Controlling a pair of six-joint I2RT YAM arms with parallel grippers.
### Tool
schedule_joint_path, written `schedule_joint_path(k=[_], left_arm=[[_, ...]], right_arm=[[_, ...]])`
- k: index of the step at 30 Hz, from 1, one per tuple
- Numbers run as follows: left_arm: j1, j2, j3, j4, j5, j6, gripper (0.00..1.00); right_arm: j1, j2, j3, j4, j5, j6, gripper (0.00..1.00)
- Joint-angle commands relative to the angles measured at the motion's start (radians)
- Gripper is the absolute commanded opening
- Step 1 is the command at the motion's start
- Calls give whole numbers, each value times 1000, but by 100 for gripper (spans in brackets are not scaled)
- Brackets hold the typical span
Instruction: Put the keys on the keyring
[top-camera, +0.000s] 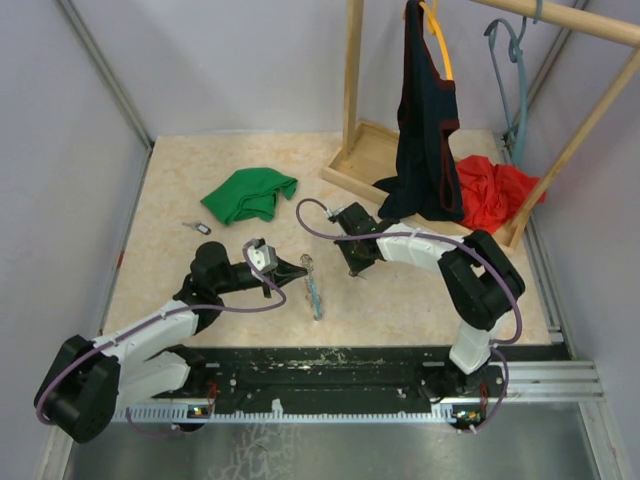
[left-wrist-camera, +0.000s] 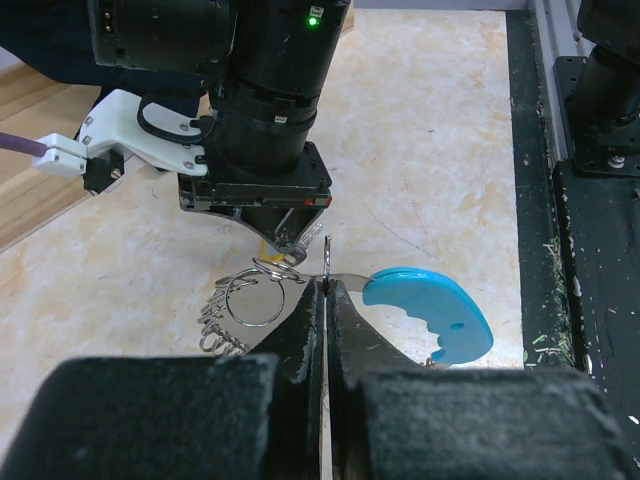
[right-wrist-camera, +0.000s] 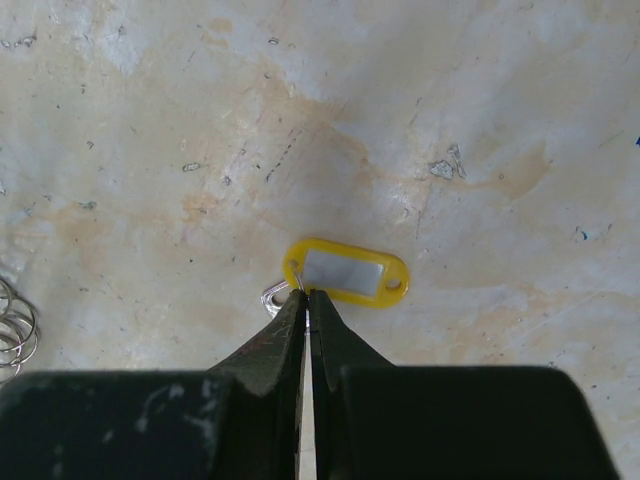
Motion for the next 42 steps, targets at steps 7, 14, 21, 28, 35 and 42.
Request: schedule_joint_path(k=[7, 14, 21, 28, 35, 42], left_arm=[[4, -10, 4, 44, 9, -5, 0], [4, -10, 4, 39, 8, -7, 0], [5, -8, 4, 37, 11, -7, 0], [5, -4, 7, 34, 15, -7, 0], [4, 6, 14, 33, 22, -9, 0], [5, 8, 16, 31, 25, -10, 0]], right_arm=[[-7, -58, 57, -15, -33, -57, 20], [-37, -53, 91, -50, -84, -88, 27], [-59, -26, 121, -69, -127, -79, 27], [-68, -1, 131, -76, -160, -74, 26], [-69, 25, 135, -74, -156, -73, 24], [-70, 45, 136, -66, -160, -73, 21]])
